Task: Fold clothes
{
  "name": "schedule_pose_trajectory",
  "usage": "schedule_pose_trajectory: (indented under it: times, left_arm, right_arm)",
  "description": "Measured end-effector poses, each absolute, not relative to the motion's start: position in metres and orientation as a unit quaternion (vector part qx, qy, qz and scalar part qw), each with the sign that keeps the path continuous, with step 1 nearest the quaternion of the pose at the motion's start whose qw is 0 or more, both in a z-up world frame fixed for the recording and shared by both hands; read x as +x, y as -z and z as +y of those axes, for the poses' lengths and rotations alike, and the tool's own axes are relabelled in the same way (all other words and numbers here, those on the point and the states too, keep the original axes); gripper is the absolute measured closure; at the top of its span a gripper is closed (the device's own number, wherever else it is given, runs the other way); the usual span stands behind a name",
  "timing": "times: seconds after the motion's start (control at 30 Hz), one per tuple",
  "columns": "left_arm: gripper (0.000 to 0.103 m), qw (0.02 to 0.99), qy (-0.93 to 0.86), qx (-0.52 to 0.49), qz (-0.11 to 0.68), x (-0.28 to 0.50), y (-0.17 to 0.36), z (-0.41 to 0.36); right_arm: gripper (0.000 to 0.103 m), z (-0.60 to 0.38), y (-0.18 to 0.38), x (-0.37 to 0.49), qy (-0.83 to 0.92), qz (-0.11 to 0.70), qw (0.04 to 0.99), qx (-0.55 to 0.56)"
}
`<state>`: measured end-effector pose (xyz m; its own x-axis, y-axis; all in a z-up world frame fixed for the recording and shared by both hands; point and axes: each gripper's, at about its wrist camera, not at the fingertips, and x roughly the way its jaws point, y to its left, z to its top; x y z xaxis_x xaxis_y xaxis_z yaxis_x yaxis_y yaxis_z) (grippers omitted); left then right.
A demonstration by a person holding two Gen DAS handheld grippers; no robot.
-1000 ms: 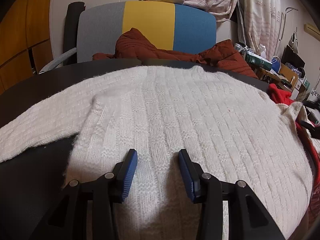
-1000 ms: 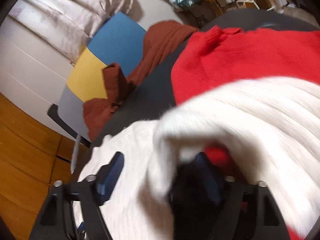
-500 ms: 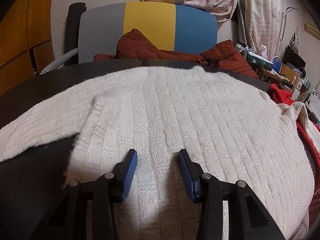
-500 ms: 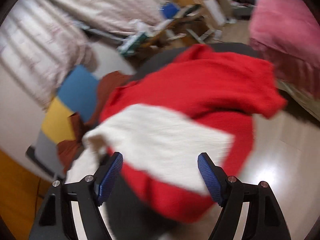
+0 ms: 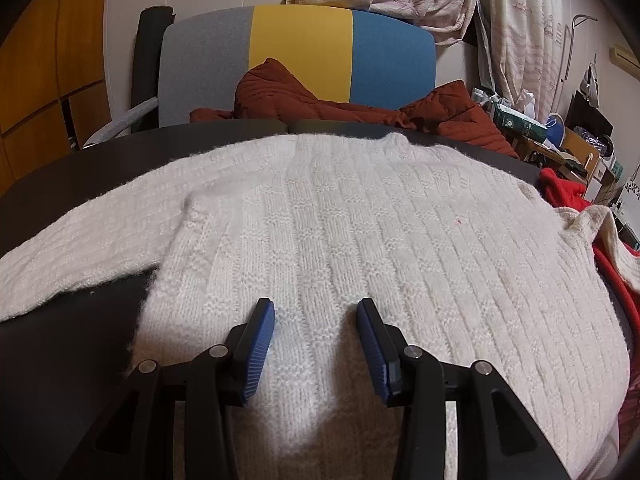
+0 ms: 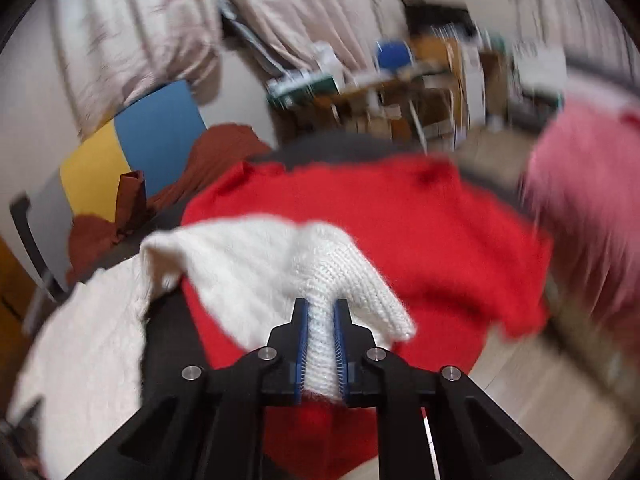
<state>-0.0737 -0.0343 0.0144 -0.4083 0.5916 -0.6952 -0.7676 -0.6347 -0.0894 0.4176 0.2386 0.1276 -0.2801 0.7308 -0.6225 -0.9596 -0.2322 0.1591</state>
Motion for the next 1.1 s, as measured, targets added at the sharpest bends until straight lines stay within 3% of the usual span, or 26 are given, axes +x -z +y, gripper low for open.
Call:
schedule_pose_trajectory:
  times: [0.2, 0.33, 0.43, 0.47, 0.53, 0.57, 0.6, 0.73, 0.9, 0.93, 1.03, 1.1]
  left_arm:
    - [0.059, 0.409, -0.830, -0.359, 0.121, -0.074, -0.014, -0.034]
    - [0.059, 0.409, -0.830, -0.359, 0.121, -0.073, -0.014, -0.034]
    - [0.059, 0.410, -0.830, -0.360, 0.119, -0.074, -0.014, -0.034]
    - [0.059, 0.410, -0.830, -0.360, 0.118, -0.074, -0.014, -0.035]
    - [0.059, 0.411, -0.829, -0.361, 0.116, -0.074, -0.014, -0.035]
    - [0.059, 0.411, -0.829, -0.361, 0.116, -0.074, -0.014, -0.035]
    - [0.059, 0.412, -0.828, -0.362, 0.115, -0.075, -0.014, -0.035]
    - [0.059, 0.412, -0.828, -0.363, 0.113, -0.074, -0.014, -0.036]
    - [0.059, 0.412, -0.828, -0.363, 0.111, -0.075, -0.014, -0.036]
    - [0.059, 0.412, -0.828, -0.363, 0.111, -0.075, -0.014, -0.036]
    - [0.059, 0.412, -0.828, -0.363, 0.112, -0.075, -0.014, -0.035]
    - [0.059, 0.413, -0.828, -0.363, 0.112, -0.076, -0.014, -0.036]
  right_arm:
    - [0.103, 0.307, -0.176, 0.435, -0.710, 0.180, 0.642, -0.225]
    - [0.103, 0.360, -0.158, 0.449, -0.659, 0.192, 0.677, -0.267]
    - [0.098, 0.378, -0.137, 0.450, -0.663, 0.264, 0.643, -0.280]
    - [0.092, 0.376, -0.132, 0.448, -0.680, 0.288, 0.618, -0.269]
    - [0.050, 0.363, -0.121, 0.433, -0.710, 0.311, 0.575, -0.261]
    - [0.022, 0.354, -0.116, 0.424, -0.723, 0.309, 0.561, -0.260]
    - [0.018, 0.345, -0.112, 0.413, -0.735, 0.301, 0.548, -0.261]
    - [0.029, 0.321, -0.076, 0.360, -0.739, 0.214, 0.522, -0.368]
    - [0.070, 0.325, -0.071, 0.351, -0.714, 0.130, 0.547, -0.418]
    - [0.085, 0.328, -0.077, 0.354, -0.713, 0.125, 0.553, -0.412]
    - [0.088, 0.337, -0.096, 0.365, -0.705, 0.119, 0.582, -0.388]
    - [0.087, 0.351, -0.081, 0.370, -0.694, 0.158, 0.570, -0.410]
